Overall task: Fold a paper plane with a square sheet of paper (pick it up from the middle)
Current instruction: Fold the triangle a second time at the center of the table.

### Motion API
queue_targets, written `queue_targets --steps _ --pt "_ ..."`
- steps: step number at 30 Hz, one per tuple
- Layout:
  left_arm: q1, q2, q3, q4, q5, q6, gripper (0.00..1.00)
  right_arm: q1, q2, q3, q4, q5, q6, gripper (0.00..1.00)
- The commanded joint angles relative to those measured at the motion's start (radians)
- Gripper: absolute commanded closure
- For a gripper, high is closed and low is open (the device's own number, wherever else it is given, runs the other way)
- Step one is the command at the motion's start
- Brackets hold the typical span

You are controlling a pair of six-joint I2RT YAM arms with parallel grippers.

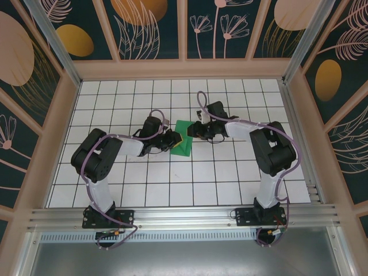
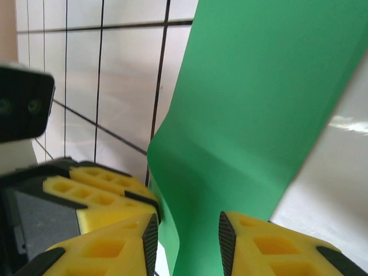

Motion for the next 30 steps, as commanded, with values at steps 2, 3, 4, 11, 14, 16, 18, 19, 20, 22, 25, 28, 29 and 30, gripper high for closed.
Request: queue_targets --steps 2,3,4,11,14,16,18,19,20,22,25,28,29,30 --pt "-0.003 0.017 0.000 0.041 -0.006 -0.006 0.86 0.027 0.009 -0.001 -0.013 -0.049 -0.042 0.67" --pt "-0.003 0.017 0.000 0.041 -0.006 -0.007 0.86 0.027 0.015 0.002 -0.013 -0.048 -0.042 0.68" --pt "-0.003 0.016 0.000 0.041 -0.005 -0.007 0.86 0.028 0.020 0.004 -0.016 -0.046 -0.042 0.68" --pt "-0.003 0.016 0.000 0.042 -0.004 -0.008 0.89 0.028 0.037 0.010 -0.015 -0.037 -0.040 0.72" --pt "-0.003 0.015 0.000 0.044 -0.003 -0.009 0.89 0.028 0.043 0.010 -0.016 -0.037 -0.042 0.73" --pt "-0.002 0.017 0.002 0.044 -0.004 -0.008 0.89 0.028 0.044 0.010 -0.012 -0.039 -0.041 0.76" --pt "-0.003 0.016 0.002 0.044 -0.004 -0.010 0.89 0.029 0.042 0.010 -0.011 -0.034 -0.041 0.82" --pt "-0.002 0.015 0.002 0.046 -0.003 -0.011 0.89 0.029 0.040 0.007 -0.011 -0.029 -0.043 0.85" --pt "-0.003 0.013 0.002 0.048 -0.002 -0.012 0.88 0.029 0.038 0.007 -0.013 -0.014 -0.045 0.87" --pt "-0.003 0.010 0.004 0.061 0.006 -0.017 0.87 0.028 0.038 0.007 -0.026 0.021 -0.052 0.90" --pt "-0.003 0.007 0.003 0.091 0.024 -0.032 0.85 0.024 0.041 0.007 -0.039 0.068 -0.059 0.92" --pt "-0.003 0.007 0.006 0.106 0.035 -0.034 0.83 0.020 0.047 0.007 -0.041 0.099 -0.063 0.93" --pt "-0.003 0.009 0.008 0.107 0.039 -0.034 0.82 0.020 0.050 0.008 -0.043 0.106 -0.065 0.93" --pt "-0.003 0.012 0.009 0.107 0.039 -0.033 0.82 0.019 0.053 0.011 -0.045 0.113 -0.066 0.93"
